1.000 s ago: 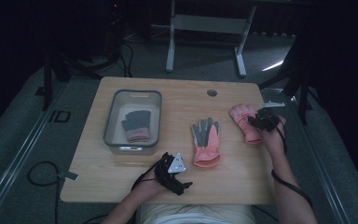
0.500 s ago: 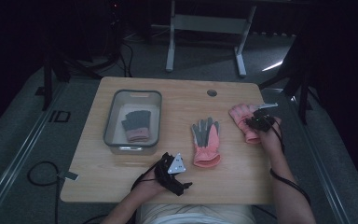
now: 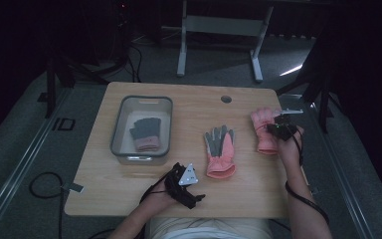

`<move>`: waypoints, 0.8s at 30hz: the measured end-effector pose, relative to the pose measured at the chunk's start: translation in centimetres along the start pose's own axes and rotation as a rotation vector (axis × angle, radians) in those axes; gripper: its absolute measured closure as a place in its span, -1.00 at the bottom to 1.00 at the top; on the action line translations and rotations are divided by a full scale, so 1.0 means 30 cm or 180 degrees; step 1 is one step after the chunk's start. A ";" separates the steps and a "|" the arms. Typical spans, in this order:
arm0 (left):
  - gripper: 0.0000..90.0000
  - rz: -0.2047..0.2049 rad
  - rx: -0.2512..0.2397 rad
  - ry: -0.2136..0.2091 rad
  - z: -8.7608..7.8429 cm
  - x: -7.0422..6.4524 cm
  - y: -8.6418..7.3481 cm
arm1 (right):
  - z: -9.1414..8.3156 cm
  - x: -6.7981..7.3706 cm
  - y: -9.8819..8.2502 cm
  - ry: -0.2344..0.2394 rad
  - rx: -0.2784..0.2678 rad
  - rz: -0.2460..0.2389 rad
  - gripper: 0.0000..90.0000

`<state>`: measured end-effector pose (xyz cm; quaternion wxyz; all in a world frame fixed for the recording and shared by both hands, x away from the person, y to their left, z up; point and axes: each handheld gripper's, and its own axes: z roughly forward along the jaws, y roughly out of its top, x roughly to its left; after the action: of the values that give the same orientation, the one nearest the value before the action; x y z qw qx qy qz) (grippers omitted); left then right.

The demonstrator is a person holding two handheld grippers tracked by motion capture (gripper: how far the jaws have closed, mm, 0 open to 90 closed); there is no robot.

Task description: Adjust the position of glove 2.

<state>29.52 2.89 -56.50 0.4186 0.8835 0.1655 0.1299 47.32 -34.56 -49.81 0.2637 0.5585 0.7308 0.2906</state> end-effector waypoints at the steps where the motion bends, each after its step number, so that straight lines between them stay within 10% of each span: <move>1: -0.91 0.0009 0.0011 0.0004 0.000 0.001 -0.001 | -0.026 0.007 0.002 0.0004 -0.0047 0.0030 0.91; 13: -0.91 -0.0004 0.0004 -0.0020 -0.001 0.000 0.000 | -0.276 0.096 -0.017 0.0004 -0.0377 0.0248 0.91; 24: -0.91 0.0014 0.0015 0.0001 -0.002 0.001 0.000 | -0.350 0.189 -0.116 -0.0032 -0.0312 0.0280 0.91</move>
<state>29.53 2.95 -56.47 0.4163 0.8848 0.1638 0.1306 36.22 -31.15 -45.39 0.2814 0.5779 0.6891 0.3345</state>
